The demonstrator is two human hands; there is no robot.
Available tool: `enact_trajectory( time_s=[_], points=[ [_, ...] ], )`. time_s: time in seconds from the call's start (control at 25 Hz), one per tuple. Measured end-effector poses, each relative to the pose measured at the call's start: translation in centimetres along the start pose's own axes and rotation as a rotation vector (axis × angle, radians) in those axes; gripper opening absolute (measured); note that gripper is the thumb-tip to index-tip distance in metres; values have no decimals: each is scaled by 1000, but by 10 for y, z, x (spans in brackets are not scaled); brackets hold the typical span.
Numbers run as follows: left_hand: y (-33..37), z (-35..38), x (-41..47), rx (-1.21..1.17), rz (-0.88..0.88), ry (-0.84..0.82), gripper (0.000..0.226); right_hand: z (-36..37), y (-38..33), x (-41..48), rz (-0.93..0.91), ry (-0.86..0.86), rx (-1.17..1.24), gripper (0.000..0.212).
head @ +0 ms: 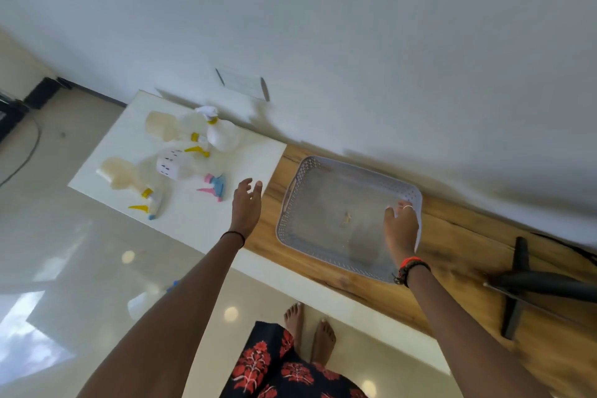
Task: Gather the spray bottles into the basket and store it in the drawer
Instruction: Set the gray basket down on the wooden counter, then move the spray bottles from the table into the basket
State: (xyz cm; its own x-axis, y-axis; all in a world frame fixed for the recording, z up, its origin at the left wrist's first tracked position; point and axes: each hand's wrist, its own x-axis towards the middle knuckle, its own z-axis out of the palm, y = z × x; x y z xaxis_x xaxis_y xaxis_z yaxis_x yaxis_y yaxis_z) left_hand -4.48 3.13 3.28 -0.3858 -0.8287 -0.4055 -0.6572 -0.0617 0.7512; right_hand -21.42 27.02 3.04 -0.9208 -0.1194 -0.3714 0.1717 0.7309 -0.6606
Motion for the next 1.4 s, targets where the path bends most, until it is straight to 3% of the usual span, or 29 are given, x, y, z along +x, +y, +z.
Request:
enact_trajectory(
  time_s=[0.36,0.48,0.8,1.0,1.12,1.28,1.4],
  points=[
    [-42,-103,16,110,34,118,41,110,-78,-61,162,-363,294,16],
    [-64,-135,34,143,12,115,40,154,-97,-75,219,-459,340,21],
    [-103,-207,108,599,154,32,46,280,-176,-92,386,-639,409,8],
    [-103,-222,179,830,386,-36,61,353,-218,-81,313,-684,255,25],
    [-107,-216,217,1062,507,-155,78,383,-237,-71,415,-719,293,13],
    [-113,-203,249,1302,571,-286,99,414,-246,-62,490,-845,305,46],
    [-118,-195,263,1389,571,-351,105,428,-248,-58,522,-873,283,47]
  ],
)
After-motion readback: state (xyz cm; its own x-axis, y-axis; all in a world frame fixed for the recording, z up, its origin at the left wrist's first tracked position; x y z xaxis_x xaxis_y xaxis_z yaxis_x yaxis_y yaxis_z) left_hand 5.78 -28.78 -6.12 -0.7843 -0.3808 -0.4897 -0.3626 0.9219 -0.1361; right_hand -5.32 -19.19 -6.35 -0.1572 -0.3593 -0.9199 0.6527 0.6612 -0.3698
